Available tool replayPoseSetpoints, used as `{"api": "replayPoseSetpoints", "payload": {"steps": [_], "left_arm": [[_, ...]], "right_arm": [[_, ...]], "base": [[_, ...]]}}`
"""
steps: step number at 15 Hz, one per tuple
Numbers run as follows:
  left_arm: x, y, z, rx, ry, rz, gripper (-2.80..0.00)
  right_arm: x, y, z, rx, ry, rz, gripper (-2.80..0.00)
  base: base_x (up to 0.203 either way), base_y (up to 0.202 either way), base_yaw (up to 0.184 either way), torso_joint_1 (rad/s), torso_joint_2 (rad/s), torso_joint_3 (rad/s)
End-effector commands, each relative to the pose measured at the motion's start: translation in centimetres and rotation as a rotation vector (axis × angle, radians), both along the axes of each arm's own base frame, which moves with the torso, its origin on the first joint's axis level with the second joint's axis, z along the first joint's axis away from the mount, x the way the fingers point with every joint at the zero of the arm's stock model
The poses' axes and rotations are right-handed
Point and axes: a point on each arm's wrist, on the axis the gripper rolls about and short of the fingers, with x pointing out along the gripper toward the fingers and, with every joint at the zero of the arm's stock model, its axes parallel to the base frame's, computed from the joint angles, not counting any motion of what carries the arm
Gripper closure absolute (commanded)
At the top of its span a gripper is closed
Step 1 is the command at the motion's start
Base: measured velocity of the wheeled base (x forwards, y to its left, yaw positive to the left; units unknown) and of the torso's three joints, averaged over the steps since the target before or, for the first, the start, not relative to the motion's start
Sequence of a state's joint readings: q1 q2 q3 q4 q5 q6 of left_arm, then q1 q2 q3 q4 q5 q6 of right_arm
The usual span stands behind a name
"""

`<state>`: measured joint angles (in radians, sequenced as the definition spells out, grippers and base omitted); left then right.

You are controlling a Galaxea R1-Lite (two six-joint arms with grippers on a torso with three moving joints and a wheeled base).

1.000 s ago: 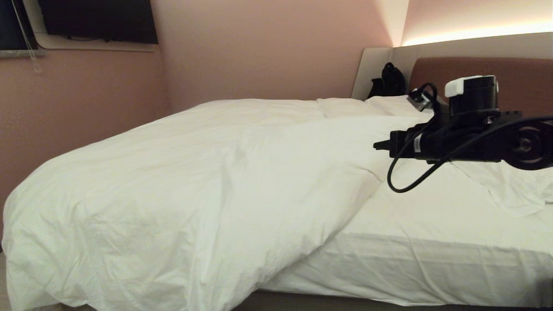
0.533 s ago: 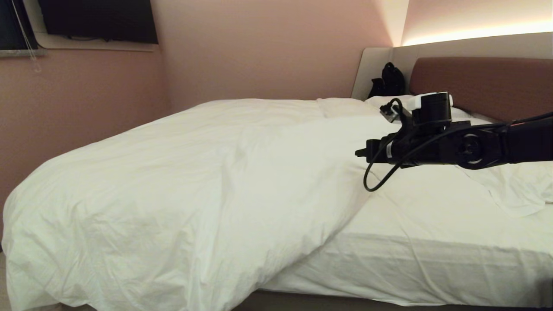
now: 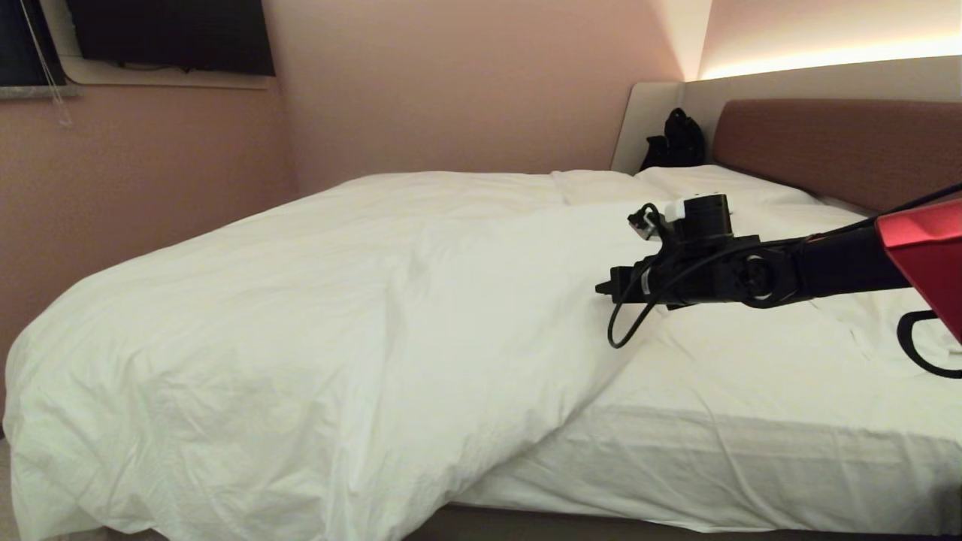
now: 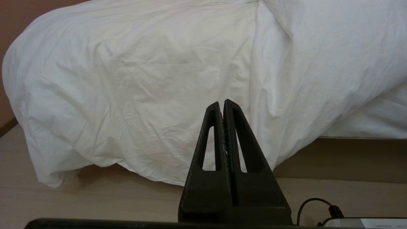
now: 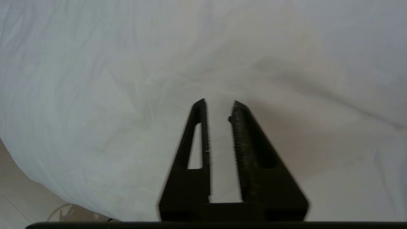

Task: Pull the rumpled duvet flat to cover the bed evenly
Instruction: Hold the folded corner of the quilt

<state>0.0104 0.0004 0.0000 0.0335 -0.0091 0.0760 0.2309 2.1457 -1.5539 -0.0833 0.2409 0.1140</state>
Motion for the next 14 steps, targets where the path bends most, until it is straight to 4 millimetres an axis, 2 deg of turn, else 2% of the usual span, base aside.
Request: {"api": "replayPoseSetpoints", "payload": {"steps": [1, 5, 8, 11, 14], "left_arm": [[0.0, 0.0, 0.0, 0.001, 0.001, 0.0, 0.0], [0.0, 0.0, 0.0, 0.001, 0.001, 0.0, 0.0], [0.0, 0.0, 0.0, 0.001, 0.0, 0.0, 0.0], [0.0, 0.0, 0.0, 0.001, 0.0, 0.0, 0.0], [0.0, 0.0, 0.0, 0.001, 0.0, 0.0, 0.0]], "right_arm": [[0.9, 0.5, -1.8, -0.093, -0.036, 0.017, -2.8], [1.1, 1.9, -2.5, -0.292, -0.147, 0.076, -2.8], [1.6, 3.4, -3.0, -0.361, -0.245, 0.135, -2.8], [1.7, 3.7, -3.3, -0.39, -0.262, 0.156, -2.8], [2.9, 4.1, -7.5, -0.444, -0.207, 0.199, -2.8]], "base": [[0.0, 0.0, 0.0, 0.0, 0.0, 0.0], [0.0, 0.0, 0.0, 0.0, 0.0, 0.0], [0.0, 0.0, 0.0, 0.0, 0.0, 0.0], [0.0, 0.0, 0.0, 0.0, 0.0, 0.0], [0.0, 0.0, 0.0, 0.0, 0.0, 0.0]]}}
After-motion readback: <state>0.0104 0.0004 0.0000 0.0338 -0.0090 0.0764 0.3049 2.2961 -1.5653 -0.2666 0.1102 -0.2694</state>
